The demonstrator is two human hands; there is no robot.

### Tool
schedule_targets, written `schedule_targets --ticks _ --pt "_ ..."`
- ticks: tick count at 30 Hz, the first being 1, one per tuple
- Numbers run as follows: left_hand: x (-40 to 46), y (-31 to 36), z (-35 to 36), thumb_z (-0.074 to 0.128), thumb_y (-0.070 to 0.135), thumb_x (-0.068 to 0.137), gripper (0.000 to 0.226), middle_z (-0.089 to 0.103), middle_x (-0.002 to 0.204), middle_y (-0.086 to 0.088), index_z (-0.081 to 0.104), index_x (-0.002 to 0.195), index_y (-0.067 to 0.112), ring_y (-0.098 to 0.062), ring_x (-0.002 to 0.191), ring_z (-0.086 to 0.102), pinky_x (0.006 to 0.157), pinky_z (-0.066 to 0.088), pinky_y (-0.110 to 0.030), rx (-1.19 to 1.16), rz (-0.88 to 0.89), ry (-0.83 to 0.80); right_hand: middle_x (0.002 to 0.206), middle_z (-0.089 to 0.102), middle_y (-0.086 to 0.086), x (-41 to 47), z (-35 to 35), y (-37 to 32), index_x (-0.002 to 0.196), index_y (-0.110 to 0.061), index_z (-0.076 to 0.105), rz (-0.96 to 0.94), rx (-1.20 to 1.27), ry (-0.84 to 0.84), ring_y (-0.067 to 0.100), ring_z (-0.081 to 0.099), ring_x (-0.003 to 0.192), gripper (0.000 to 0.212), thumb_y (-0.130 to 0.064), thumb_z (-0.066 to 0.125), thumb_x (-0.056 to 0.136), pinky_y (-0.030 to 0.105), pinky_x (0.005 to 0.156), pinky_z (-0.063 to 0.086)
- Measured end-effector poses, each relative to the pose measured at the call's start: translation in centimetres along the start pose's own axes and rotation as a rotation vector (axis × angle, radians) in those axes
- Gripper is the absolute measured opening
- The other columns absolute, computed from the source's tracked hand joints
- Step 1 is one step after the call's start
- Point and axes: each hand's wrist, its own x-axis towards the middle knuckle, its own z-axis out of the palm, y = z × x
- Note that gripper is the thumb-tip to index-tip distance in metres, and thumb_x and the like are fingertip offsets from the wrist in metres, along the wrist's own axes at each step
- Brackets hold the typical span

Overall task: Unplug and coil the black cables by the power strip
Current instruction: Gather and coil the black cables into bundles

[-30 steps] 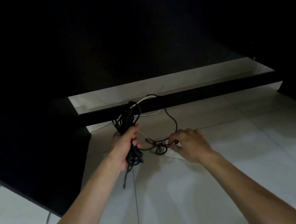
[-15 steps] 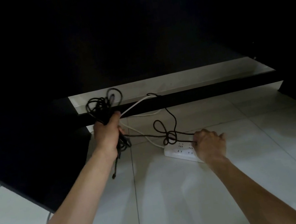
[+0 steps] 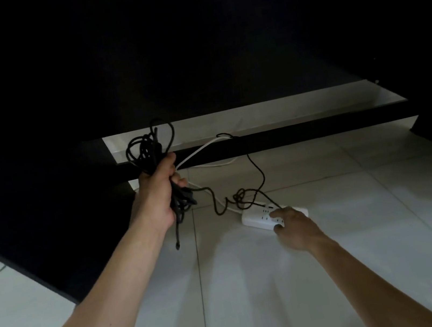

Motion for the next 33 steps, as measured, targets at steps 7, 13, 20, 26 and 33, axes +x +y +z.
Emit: schedule_targets --ticks 7,13,20,26,33 --pt "-1.5 0.3 1.6 0.065 0.013 0.089 0.028 0.040 0.050 0.007 0.048 0.068 0.018 -0.003 0.040 0.034 0.041 0.035 -0.018 -0.057 -0.105 -0.230 0.127 0.053 -0.002 -0.9 -2.0 -3.9 0.134 -0.038 0.048 -0.270 0.335 0.224 0.015 0.055 0.108 0.053 -0.015 0.062 0.089 0.031 0.093 0.049" --pt "-2.5 1.2 2.6 0.058 0.014 0.092 0.028 0.037 0.047 0.009 0.049 0.066 0.019 -0.003 0.040 0.032 0.043 0.034 -0.014 -0.152 -0.178 -0.405 0.164 0.018 -0.005 -0.4 -1.9 -8.7 0.152 -0.037 0.028 -0.551 -0.033 0.141 0.019 0.021 0.147 0.076 -0.029 0.065 0.087 0.041 0.118 0.023" --pt "-1.6 2.1 -0.2 0.065 0.018 0.089 0.029 0.039 0.052 0.004 0.049 0.066 0.018 -0.006 0.039 0.037 0.042 0.036 -0.021 0.283 -0.043 -0.208 0.100 0.070 0.003 0.4 -1.0 -6.8 0.088 -0.019 0.061 -0.378 0.024 0.259 0.027 0.062 0.102 0.022 -0.036 0.051 0.097 0.035 0.086 0.040" --pt "-0.4 0.7 -4.3 0.063 0.027 0.091 0.008 0.061 0.068 -0.001 0.063 0.091 0.018 -0.020 0.066 0.060 0.063 0.043 -0.026 0.941 0.222 0.088 0.116 0.063 0.001 0.1 -2.5 -3.8 0.102 -0.032 0.063 -0.123 -0.349 0.118 0.026 0.054 0.113 0.035 -0.062 0.049 0.091 0.039 0.096 0.035" --pt "-0.2 -0.1 -4.5 0.064 0.028 0.091 0.010 0.066 0.088 0.001 0.062 0.100 0.025 -0.011 0.074 0.061 0.069 0.047 -0.025 1.001 0.284 0.064 0.095 0.067 0.002 -0.3 -1.7 -2.5 0.094 -0.028 0.065 -0.102 0.112 -0.096 0.018 0.064 0.078 0.007 -0.022 0.065 0.090 0.020 0.067 0.050"
